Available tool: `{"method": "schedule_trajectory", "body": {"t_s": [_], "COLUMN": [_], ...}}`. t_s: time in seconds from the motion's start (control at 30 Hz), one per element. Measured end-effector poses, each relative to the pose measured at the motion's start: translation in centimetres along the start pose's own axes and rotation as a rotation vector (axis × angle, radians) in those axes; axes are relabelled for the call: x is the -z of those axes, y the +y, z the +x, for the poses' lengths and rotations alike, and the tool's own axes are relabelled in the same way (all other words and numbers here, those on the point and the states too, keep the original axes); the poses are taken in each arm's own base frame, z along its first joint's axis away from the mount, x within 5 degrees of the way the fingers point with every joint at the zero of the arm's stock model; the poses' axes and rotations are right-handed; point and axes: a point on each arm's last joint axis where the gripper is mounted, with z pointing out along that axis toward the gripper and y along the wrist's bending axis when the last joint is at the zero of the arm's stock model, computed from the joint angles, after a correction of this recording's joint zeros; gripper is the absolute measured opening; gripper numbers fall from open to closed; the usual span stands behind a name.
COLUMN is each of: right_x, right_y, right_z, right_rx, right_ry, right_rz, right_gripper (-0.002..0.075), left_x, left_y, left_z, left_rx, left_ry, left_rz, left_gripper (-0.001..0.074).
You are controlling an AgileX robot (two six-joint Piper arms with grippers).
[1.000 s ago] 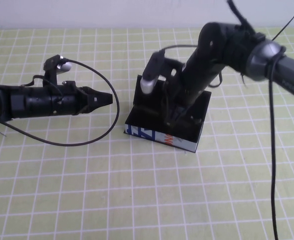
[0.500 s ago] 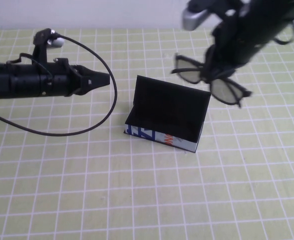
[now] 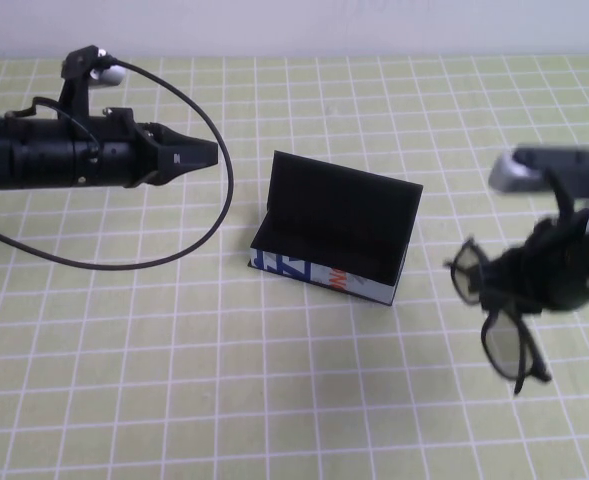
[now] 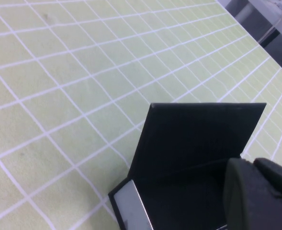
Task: Take glasses out of glasses case
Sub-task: Place the glasses on the table
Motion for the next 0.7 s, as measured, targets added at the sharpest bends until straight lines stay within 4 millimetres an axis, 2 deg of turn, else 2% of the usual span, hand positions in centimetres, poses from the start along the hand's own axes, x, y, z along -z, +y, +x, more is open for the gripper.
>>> {"method": "schedule_trajectory", "body": {"t_s": [0.13,0.27,0.4,0.57,0.7], "right_x": [-3.0,-4.8,-5.7,-5.7,-3.9], "right_y": [-0.9,-1.4,-1.7,-1.7,-1.1], "right_z": [2.0,2.4,2.5,2.5,2.4], "right_rx": [-0.096,-0.131,-0.142,-0.143,-0.132], "right_ry": [0.046,0.072,0.096,0.095,0.064], "right_rz": [-0.005,0.004,0.01,0.01,-0.01], "right_gripper": [0.0009,0.002,0.0113,0.0309,0.0325], "left_x": [0.0,0.0,0.0,0.0,0.3], "left_y": [0.0,0.0,0.0,0.0,-0.4], "left_z": [0.2,0.3,0.4,0.6,0.4], "left_rx": [0.01,0.015,0.012,0.011,0.03], "left_ry": [0.022,0.034,0.046,0.063,0.071], "left_rz": [-0.004,-0.003,0.004,0.003,0.0], "left_gripper": [-0.0004,-0.0004,-0.0004,-0.0004,-0.0004]}}
